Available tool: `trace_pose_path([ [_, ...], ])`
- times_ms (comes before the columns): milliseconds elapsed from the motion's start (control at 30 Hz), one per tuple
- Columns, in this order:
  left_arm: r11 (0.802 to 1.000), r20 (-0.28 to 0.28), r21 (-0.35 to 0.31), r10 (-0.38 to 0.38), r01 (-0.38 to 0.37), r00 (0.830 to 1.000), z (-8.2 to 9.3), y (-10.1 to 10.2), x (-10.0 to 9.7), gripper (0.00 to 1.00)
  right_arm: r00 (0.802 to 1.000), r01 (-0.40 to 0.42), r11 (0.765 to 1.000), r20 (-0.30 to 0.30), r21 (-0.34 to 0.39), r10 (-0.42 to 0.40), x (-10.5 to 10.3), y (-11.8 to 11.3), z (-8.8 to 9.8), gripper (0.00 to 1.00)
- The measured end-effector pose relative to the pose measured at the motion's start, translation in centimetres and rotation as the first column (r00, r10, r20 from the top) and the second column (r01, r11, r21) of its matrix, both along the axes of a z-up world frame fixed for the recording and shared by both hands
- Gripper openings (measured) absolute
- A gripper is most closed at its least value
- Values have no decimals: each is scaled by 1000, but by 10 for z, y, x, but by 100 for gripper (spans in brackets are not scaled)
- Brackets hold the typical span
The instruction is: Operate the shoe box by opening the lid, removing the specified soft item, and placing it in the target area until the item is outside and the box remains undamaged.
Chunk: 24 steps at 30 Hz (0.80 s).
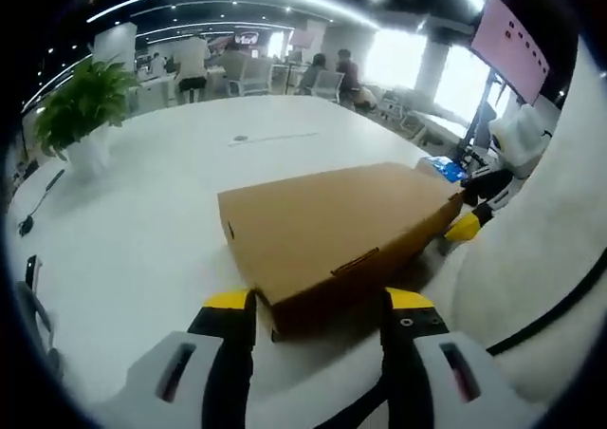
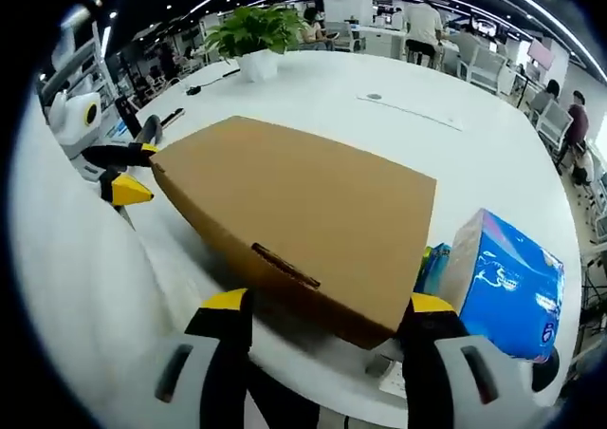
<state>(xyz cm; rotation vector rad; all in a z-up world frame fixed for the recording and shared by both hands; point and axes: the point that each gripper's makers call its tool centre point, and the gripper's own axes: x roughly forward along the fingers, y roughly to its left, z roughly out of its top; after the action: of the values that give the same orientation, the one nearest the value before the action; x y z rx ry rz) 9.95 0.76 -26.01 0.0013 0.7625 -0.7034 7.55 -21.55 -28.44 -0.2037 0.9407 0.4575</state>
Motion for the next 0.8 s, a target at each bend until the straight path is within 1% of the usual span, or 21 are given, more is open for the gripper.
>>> trace_pose_path([
  [67,1000,-12,-19,15,-15,1000,2,1,1,53,1000,6,1000,-5,28,-6,0,4,1,67],
  [133,1000,-16,-15,16,-16,1000,1,1,1,54,1000,6,999,-7,40,-6,-1,7,1,68],
  [267,1000,-17,-4,11,-11,1000,-3,1,-1,55,1000,-1,1000,-15,24,1,0,6,-2,67],
  [367,1000,-16,4,1,-1,1000,-3,0,-2,55,1000,-11,1000,-15,0,11,0,6,-2,67],
  [433,1000,-8,2,3,-3,1000,0,2,-2,54,1000,-12,1000,-5,-6,12,0,6,1,66],
  [467,1000,-9,-1,4,-4,1000,0,2,-2,54,1000,-16,1000,15,-16,16,1,5,4,67],
  [500,1000,-16,-5,9,-9,1000,0,3,-3,54,999,-12,999,46,-36,14,3,3,8,71],
  [533,1000,-21,-9,10,-10,1000,0,4,-4,54,998,-6,999,69,-34,9,6,3,11,73],
  [567,1000,-36,-17,13,-13,999,-1,4,-6,54,998,-7,1000,66,-24,8,4,6,12,74],
  [600,999,-57,-31,17,-19,998,-2,4,-9,56,999,-1,1000,50,-3,2,2,8,14,73],
  [633,998,-92,-57,33,-39,995,-2,4,-12,58,999,14,1000,48,17,-14,2,10,18,74],
  [667,993,-103,-87,64,-74,993,2,6,-11,61,997,29,998,73,62,-34,5,15,28,77],
  [700,991,-100,-99,79,-89,992,4,7,-10,65,995,34,996,86,85,-41,6,17,33,80],
  [733,989,-102,-107,93,-104,990,6,10,-10,68,995,40,994,90,103,-49,5,19,38,82],
  [767,988,-101,-106,104,-115,989,7,14,-9,70,994,44,994,93,105,-54,4,18,42,84],
  [800,985,-111,-107,123,-135,986,7,17,-8,72,995,45,992,87,120,-56,3,20,45,86],
])
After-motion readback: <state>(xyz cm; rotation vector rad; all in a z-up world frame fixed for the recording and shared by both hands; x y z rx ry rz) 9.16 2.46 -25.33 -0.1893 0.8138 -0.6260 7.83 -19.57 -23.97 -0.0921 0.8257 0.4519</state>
